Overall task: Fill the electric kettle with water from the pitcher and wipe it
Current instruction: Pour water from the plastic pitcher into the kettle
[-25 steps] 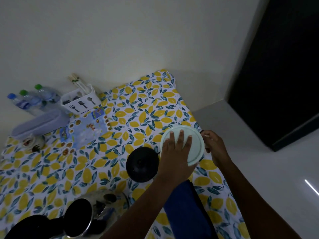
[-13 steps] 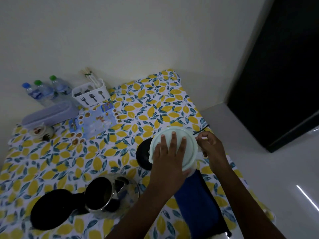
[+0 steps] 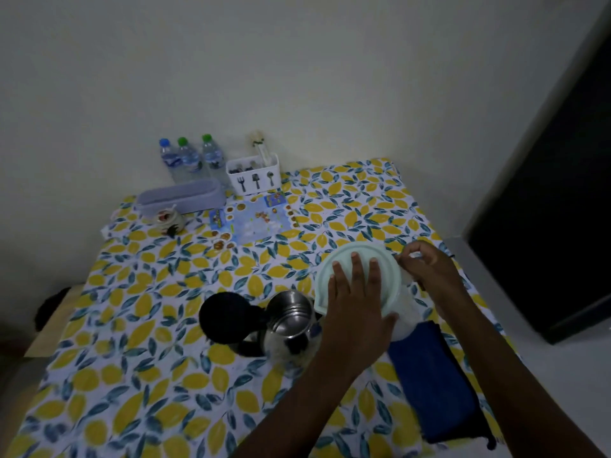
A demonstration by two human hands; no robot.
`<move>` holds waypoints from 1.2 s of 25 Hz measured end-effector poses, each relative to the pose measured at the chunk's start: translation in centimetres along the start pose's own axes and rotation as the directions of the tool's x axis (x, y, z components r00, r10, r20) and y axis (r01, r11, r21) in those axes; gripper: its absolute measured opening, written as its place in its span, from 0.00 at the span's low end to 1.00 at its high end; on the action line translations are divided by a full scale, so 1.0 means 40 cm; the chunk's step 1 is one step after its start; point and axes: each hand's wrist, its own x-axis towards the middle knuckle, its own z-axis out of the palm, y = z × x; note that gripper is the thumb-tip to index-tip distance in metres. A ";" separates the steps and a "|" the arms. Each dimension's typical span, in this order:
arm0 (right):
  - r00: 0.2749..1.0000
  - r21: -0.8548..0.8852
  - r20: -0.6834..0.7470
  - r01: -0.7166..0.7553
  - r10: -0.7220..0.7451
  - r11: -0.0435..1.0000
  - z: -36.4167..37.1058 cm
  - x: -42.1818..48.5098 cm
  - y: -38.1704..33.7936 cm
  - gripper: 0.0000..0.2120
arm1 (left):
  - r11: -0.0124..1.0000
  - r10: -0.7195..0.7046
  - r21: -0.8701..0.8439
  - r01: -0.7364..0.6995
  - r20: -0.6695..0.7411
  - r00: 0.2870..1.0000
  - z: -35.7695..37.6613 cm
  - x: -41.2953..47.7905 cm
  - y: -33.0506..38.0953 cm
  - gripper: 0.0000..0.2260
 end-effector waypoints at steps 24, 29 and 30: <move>0.991 -0.404 0.111 0.108 -0.068 0.909 0.117 0.039 -0.123 0.07 | 0.928 -0.198 -0.331 0.172 -0.044 0.979 -0.025 -0.041 -0.064 0.43; 0.987 -0.437 0.133 0.135 -0.084 0.889 0.122 0.049 -0.128 0.06 | 0.918 -0.218 -0.352 0.183 -0.064 0.974 -0.032 -0.041 -0.059 0.42; 0.987 -0.438 0.136 0.136 -0.084 0.889 0.122 0.050 -0.128 0.05 | 0.918 -0.222 -0.352 0.185 -0.066 0.973 -0.033 -0.042 -0.058 0.42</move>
